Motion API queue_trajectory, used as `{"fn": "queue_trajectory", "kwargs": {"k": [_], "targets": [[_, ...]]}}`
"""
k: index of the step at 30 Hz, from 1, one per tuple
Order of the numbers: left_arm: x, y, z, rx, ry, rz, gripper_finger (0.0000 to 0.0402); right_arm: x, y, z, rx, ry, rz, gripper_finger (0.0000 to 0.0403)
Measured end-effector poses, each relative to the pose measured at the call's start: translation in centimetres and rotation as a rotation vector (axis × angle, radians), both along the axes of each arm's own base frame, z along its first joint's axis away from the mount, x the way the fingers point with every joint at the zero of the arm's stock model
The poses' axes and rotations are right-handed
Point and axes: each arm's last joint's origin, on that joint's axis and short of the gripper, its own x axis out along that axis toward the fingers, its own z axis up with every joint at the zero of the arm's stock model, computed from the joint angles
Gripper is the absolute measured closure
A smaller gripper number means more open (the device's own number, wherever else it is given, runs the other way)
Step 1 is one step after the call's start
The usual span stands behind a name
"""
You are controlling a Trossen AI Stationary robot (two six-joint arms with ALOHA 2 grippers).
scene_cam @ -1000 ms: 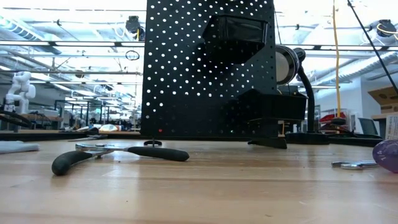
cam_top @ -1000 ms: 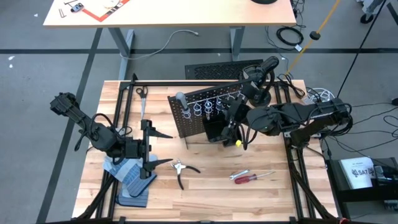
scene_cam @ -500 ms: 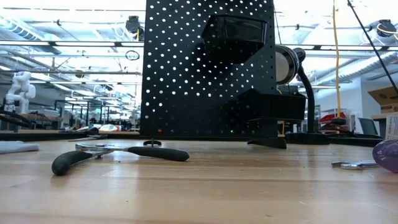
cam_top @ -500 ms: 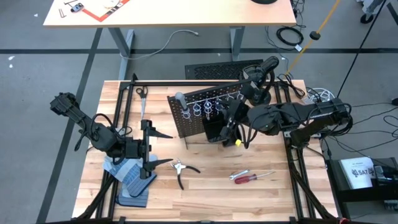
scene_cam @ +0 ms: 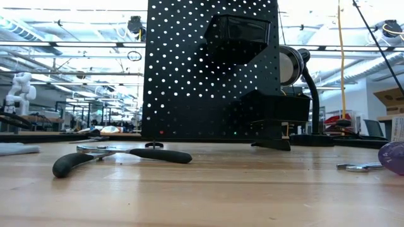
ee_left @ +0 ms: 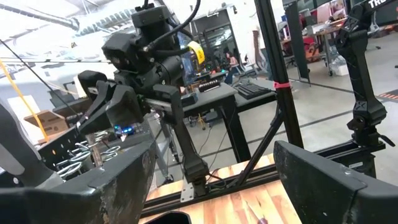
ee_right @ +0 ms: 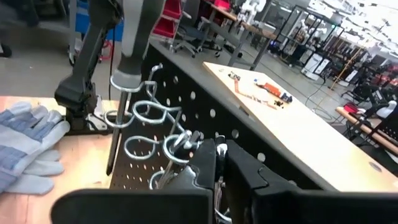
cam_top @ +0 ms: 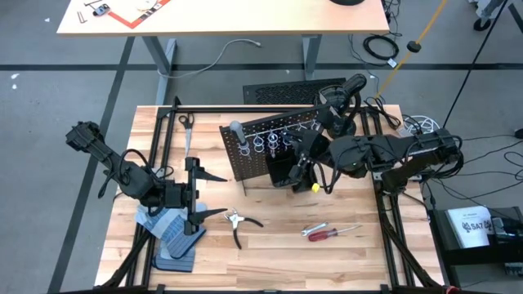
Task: Hang tools onto peg board
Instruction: Unhang the silver wrench from the black peg board
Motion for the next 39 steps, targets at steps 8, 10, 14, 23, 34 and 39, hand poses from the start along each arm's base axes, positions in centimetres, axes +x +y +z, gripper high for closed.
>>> {"fn": "queue_trajectory", "kwargs": {"k": [8, 10, 14, 23, 34, 39], "targets": [[0.0, 0.0, 0.0, 0.003, 0.004, 0.0, 0.0068, -0.8, 0.1, 1.2, -0.029, -0.052, 0.022, 0.0398], [0.0, 0.0, -0.1, 0.004, 0.006, 0.0, 0.0068, -1.1, 0.0, 1.4, -0.039, -0.056, 0.026, 0.0398], [0.0, 0.0, -0.1, 0.005, 0.007, 0.0, 0.0068, -1.9, 0.0, 2.0, -0.047, -0.068, 0.034, 0.0398], [0.0, 0.0, -0.1, 0.005, 0.007, 0.0, 0.0068, -2.7, -0.1, 2.1, 0.031, -0.097, 0.022, 0.0399], [0.0, 0.0, -0.1, 0.003, 0.006, 0.0, 0.0068, -2.1, -0.5, 0.6, 0.073, -0.097, -0.133, 0.0399], [0.0, 0.0, -0.1, 0.004, 0.006, 0.0, 0.0068, -1.9, -0.5, 1.7, 0.051, -0.176, -0.126, 0.0399]]}}
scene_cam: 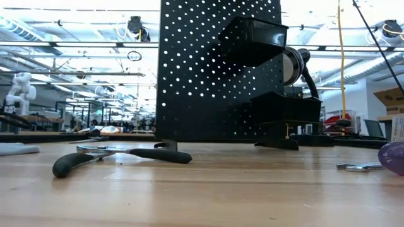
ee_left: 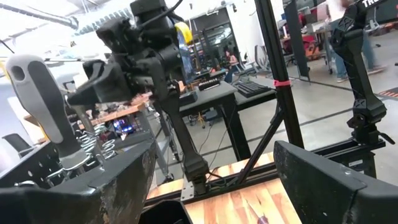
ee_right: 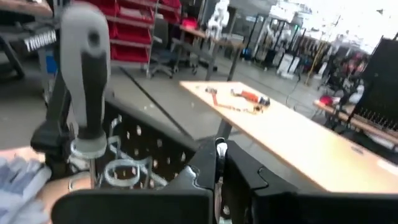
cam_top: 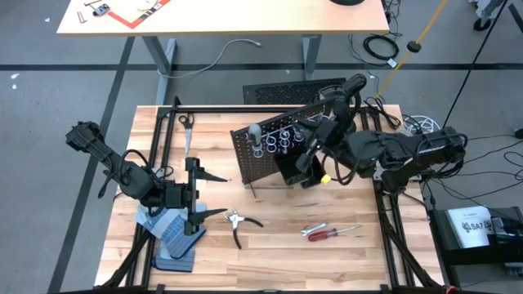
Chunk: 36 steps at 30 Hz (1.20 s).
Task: Hang tools onto peg board
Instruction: Unhang the silver wrench from the black peg board
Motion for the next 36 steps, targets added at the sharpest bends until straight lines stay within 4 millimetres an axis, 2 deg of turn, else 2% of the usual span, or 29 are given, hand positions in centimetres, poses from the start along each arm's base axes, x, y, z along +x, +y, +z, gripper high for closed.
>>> {"fn": "queue_trajectory", "kwargs": {"k": [11, 24, 32, 36], "targets": [[0.0, 0.0, 0.0, 0.002, 0.003, 0.0, 0.0068, 0.0, 0.0, 0.5, -0.031, -0.019, 0.007, 0.0399], [0.0, 0.0, -0.1, 0.004, 0.007, 0.005, 0.0068, -1.1, 1.5, 1.9, -0.154, -0.016, 0.073, 0.0399], [0.0, 0.0, -0.1, 0.003, 0.008, 0.015, 0.0068, -2.3, 2.9, 2.3, -0.276, 0.053, 0.129, 0.0399], [0.0, 0.0, -0.1, 0.003, 0.008, 0.015, 0.0068, -3.0, 4.7, 2.1, -0.387, 0.133, 0.206, 0.0399]]}}
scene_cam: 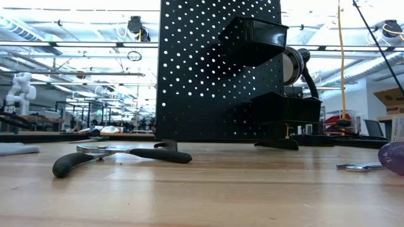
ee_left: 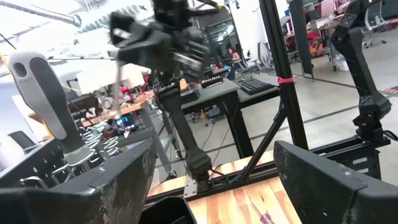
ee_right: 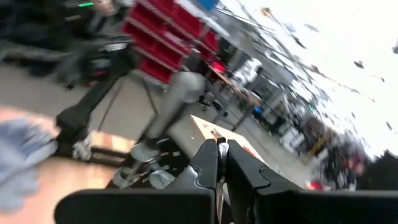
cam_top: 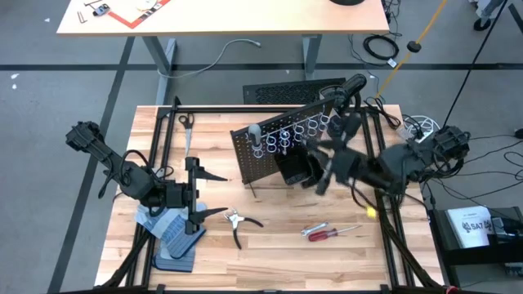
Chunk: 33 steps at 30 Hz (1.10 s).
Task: Hang tools onto peg board
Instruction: Unhang the silver wrench from the black peg board
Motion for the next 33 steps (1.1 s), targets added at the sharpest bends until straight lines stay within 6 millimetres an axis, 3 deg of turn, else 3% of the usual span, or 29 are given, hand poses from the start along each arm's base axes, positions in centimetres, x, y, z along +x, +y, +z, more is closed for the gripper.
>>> {"fn": "queue_trajectory", "kwargs": {"k": [7, 11, 15, 19, 25, 33], "targets": [[0.0, 0.0, 0.0, 0.001, 0.003, 0.0, 0.0068, -2.3, 4.0, -2.9, -0.089, 0.253, 0.182, 0.0399], [0.0, 0.0, -0.1, 0.005, 0.008, 0.001, 0.0068, -4.0, 5.3, -5.6, 0.095, 0.434, 0.314, 0.0399], [0.0, 0.0, -0.1, 0.004, 0.008, 0.002, 0.0068, -4.2, 6.8, -8.9, 0.27, 0.642, 0.288, 0.0399], [0.0, 0.0, -0.1, -0.006, 0.006, 0.002, 0.0068, -2.8, 8.7, -12.3, 0.352, 0.834, 0.229, 0.0399], [0.0, 0.0, -0.1, -0.024, 0.006, 0.0, 0.0068, 1.2, 11.3, -18.4, 0.326, 1.03, 0.134, 0.0399], [0.0, 0.0, -0.1, -0.063, 0.009, -0.005, 0.0068, 6.6, 10.9, -26.9, 0.297, 1.298, 0.004, 0.0399]]}}
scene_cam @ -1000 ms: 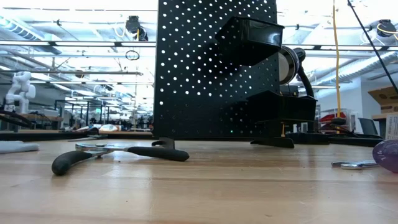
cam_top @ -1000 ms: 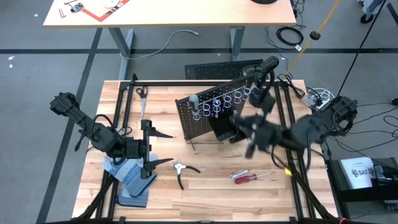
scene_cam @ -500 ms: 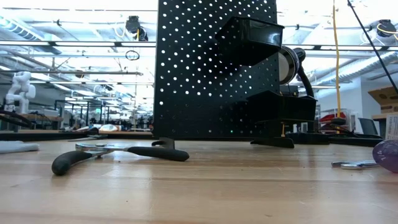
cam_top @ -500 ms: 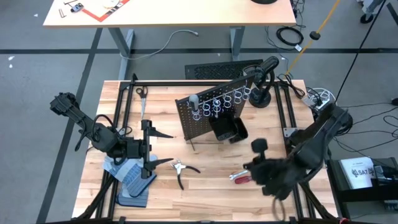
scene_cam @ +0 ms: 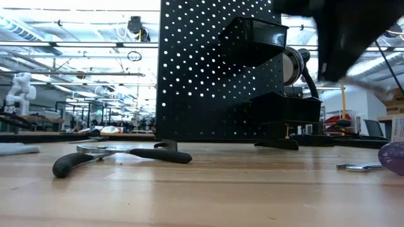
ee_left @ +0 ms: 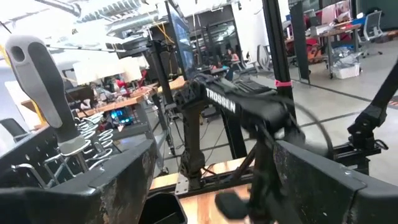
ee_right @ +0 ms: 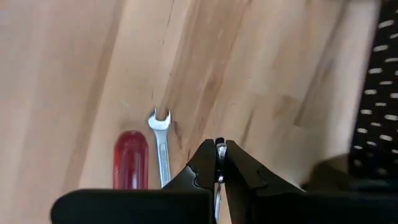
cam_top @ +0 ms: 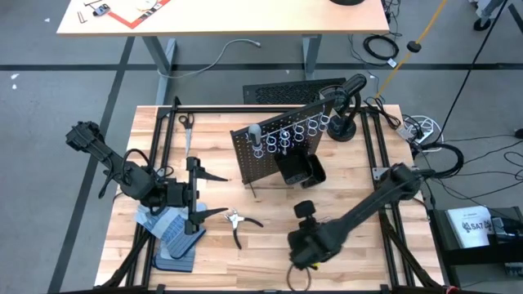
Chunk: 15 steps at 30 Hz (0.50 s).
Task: Hang tools onto peg board
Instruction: Unhang the silver wrench from the black peg board
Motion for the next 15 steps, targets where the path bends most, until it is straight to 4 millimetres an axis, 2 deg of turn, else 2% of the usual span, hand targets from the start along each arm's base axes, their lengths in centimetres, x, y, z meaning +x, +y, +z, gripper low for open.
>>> {"fn": "queue_trajectory", "kwargs": {"k": [3, 8, 15], "targets": [[0.0, 0.0, -0.1, -0.006, 0.009, -0.001, 0.0068, 1.2, -0.2, -2.1, 0.012, 0.057, 0.002, 0.0399], [0.0, 0.0, -0.2, -0.001, 0.016, -0.002, 0.0068, 2.0, -0.3, -4.0, 0.049, 0.079, 0.006, 0.0399], [0.3, -0.2, -0.5, 0.007, 0.029, -0.003, 0.0068, 1.0, -1.4, -7.3, 0.068, 0.112, -0.006, 0.0399]]}}
